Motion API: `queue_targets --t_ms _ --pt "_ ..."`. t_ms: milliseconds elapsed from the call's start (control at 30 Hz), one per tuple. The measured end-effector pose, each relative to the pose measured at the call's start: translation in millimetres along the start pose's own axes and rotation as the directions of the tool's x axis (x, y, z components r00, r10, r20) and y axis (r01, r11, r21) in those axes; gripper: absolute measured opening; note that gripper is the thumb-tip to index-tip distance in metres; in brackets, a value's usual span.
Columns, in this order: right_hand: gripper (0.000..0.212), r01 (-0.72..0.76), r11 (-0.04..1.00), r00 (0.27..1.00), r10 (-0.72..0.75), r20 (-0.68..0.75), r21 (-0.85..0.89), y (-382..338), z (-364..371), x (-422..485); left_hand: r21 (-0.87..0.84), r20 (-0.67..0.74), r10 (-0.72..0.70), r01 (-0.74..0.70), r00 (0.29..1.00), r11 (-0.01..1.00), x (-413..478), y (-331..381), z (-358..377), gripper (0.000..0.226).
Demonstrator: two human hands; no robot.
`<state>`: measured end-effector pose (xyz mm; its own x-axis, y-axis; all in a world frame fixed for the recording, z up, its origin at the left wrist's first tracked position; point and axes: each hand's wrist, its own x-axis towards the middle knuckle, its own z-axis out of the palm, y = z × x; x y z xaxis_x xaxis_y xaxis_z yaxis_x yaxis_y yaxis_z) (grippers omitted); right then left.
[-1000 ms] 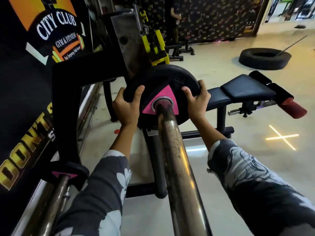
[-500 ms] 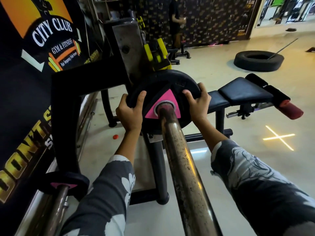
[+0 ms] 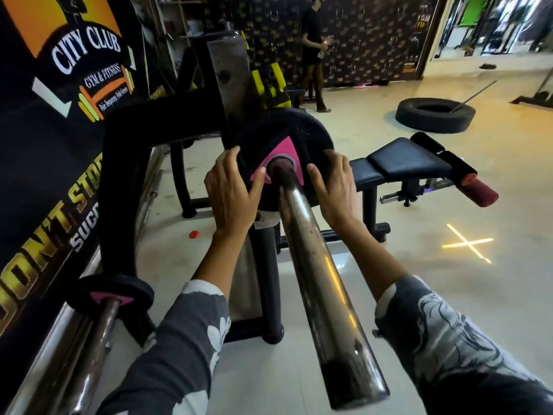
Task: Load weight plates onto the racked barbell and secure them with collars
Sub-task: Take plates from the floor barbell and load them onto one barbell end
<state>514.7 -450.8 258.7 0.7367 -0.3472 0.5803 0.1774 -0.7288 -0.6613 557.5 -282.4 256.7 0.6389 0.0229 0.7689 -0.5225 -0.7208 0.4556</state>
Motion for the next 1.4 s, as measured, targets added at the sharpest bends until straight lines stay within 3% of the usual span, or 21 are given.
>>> queue_targets --t_ms 100,500,767,933,1100,1267,1400 --pt "0.035 0.062 0.992 0.995 -0.054 0.079 -0.109 -13 -22 -39 -0.022 0.028 0.040 -0.039 0.999 0.999 -34 24 -29 0.041" --pt "0.033 0.140 0.983 0.976 -0.117 0.186 -0.119 -62 -163 -248 -0.033 0.093 0.091 -0.088 0.992 0.996 -222 124 -180 0.031" --pt "0.034 0.109 0.991 0.963 -0.086 0.254 -0.077 -101 -172 -345 -0.072 0.154 0.073 -0.063 0.985 0.995 -299 125 -260 0.039" --pt "0.031 0.085 0.996 0.911 -0.060 0.407 -0.042 -134 -117 -373 0.045 0.217 -0.010 0.000 0.976 0.999 -324 54 -298 0.040" --pt "0.030 0.111 0.993 0.820 -0.109 0.563 0.030 -175 -14 -396 0.176 0.238 -0.177 0.136 0.955 0.975 -334 -54 -336 0.043" --pt "0.029 0.084 0.996 0.790 -0.090 0.607 0.038 -222 115 -399 0.237 0.189 -0.281 0.234 0.941 0.943 -316 -184 -374 0.045" --pt "0.026 -0.013 1.000 0.782 0.017 0.623 -0.011 -240 207 -384 0.259 0.215 -0.399 0.342 0.891 0.903 -290 -275 -374 0.049"
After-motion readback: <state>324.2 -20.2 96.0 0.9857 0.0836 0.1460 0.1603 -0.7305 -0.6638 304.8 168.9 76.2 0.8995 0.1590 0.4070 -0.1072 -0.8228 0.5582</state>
